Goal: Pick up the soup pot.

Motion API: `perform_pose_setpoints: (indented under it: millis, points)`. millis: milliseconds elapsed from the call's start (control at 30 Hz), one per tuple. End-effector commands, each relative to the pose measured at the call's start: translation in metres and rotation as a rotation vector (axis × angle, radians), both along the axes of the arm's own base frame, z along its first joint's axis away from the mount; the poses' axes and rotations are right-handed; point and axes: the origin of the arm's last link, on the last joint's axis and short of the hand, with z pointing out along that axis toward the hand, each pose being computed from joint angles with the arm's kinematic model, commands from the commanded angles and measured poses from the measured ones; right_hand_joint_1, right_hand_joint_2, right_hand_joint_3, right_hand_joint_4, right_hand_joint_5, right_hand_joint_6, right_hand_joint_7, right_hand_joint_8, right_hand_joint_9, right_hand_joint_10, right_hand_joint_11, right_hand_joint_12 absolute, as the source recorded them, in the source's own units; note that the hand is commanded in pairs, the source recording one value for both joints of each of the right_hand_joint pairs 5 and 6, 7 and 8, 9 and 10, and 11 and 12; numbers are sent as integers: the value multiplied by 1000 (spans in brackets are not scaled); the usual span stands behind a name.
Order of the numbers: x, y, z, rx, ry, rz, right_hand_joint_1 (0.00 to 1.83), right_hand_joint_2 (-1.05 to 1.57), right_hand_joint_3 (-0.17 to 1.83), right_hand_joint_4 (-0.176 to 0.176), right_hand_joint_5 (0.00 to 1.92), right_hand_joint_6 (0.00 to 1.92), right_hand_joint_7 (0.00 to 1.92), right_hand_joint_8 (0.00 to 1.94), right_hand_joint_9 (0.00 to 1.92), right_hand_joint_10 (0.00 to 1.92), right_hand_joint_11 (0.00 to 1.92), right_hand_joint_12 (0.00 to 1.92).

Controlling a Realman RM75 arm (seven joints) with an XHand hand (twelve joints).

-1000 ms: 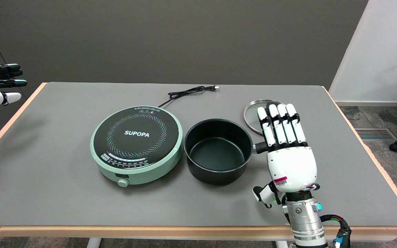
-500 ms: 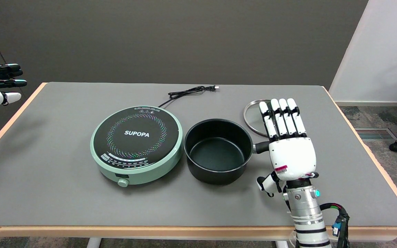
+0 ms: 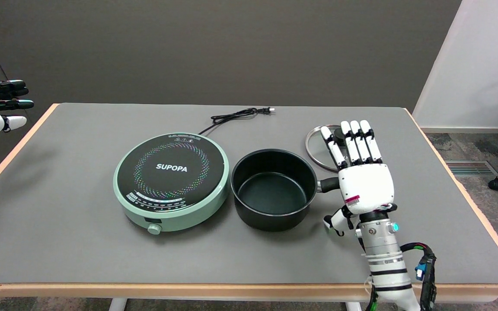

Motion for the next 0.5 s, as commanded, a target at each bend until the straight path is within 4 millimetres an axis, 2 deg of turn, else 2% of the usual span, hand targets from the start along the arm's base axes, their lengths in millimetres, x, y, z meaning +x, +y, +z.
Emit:
perform_pose_setpoints:
  millis: [33,267,500]
  points:
    - [-6,-12,27,-81,-55,-49,1118,-299,711,176,34,34,34,34,34,34,34,34]
    - [-11,-12,38,-124,-84,-55,1144,-368,905,176,43,43,43,43,43,43,43,43]
    - [-6,-21,41,-129,-84,-39,1140,-371,958,176,45,45,45,45,45,45,45,45]
